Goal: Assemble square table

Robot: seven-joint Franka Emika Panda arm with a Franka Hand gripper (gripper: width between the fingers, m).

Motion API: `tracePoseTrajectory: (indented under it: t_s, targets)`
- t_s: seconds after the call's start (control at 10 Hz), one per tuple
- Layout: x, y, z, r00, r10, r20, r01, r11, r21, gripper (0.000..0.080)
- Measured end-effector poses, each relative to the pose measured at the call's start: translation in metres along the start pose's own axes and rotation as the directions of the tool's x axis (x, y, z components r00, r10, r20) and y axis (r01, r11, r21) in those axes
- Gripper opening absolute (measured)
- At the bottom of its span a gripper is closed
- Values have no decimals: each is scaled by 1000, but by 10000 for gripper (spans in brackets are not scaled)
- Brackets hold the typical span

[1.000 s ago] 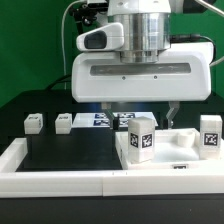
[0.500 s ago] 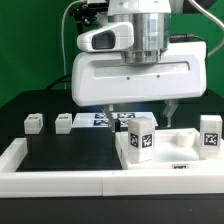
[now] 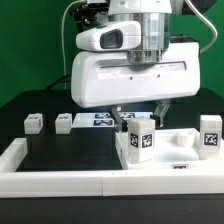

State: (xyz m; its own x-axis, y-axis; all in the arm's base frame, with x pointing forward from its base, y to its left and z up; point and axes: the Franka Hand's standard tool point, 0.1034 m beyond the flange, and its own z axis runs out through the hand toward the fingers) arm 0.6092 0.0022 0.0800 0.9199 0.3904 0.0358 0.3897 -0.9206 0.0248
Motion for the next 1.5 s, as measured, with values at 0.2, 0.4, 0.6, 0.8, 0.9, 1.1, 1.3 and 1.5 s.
tracePoseTrajectory:
  t_s: [0.2,0.4,0.6,0.8,0.9,1.1,1.3,1.5]
  targets:
    - [0,0,0,1000,14,0,-14,1000,0,292]
    - [0,0,0,998,63,0,-63,998,1,292]
    - [0,0,0,978,207,0,-207,978,1,292]
    - [0,0,1,938,347,1,-347,938,2,292]
    - [0,0,1,909,416,1,-416,909,2,293]
    - [1,-2,1,816,578,-1,-578,816,8,294]
    - [4,-5,1,703,710,-30,-710,704,16,294]
    - [4,-4,1,592,805,-28,-805,593,19,294]
